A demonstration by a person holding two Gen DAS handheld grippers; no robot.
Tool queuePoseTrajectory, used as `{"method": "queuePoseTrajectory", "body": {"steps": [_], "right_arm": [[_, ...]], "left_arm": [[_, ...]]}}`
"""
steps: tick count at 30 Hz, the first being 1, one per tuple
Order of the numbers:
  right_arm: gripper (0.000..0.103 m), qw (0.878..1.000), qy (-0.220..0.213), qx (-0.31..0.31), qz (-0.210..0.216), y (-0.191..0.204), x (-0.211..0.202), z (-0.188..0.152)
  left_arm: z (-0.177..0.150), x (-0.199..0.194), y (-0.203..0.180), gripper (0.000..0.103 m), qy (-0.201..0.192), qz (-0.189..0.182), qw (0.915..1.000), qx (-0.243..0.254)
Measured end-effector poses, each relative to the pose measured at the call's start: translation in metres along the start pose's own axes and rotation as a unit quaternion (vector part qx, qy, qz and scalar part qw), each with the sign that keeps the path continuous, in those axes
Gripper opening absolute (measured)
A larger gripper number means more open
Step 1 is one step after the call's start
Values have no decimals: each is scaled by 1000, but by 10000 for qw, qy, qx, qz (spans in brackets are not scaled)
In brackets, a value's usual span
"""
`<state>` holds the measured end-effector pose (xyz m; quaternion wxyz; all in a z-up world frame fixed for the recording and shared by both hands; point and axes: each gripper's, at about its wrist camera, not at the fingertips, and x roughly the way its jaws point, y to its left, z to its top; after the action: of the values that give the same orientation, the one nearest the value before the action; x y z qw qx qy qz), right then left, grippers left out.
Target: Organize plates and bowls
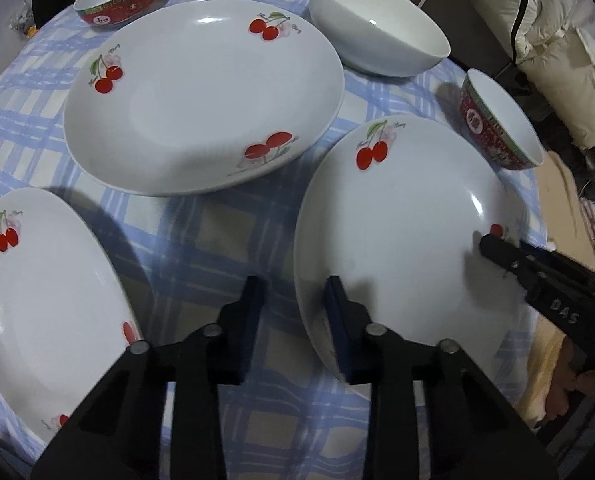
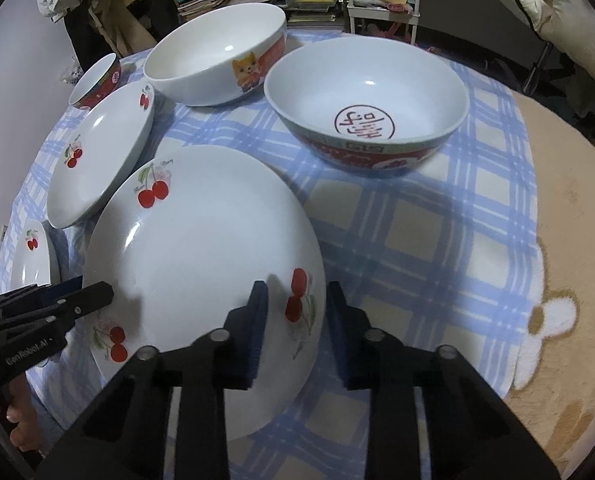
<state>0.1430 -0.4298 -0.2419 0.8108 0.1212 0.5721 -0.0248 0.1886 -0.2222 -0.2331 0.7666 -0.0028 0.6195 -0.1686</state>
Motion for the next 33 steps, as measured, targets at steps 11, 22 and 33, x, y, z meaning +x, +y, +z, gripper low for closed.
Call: {"method": "queuePoseTrajectory", "body": {"steps": [11,22,33], "right_arm": [[22,10000,24,63,15,-2,2,0],[22,10000,40,38,-28,-1,2,0],[25,9998,54,141,111,-2,6,1]], "left_arm": [[9,-15,6,23,-126,-136,9998,-111],[15,-11,7,22,7,-513,9986,-102],[12,14,1,22,340,-643,9973,134]]}}
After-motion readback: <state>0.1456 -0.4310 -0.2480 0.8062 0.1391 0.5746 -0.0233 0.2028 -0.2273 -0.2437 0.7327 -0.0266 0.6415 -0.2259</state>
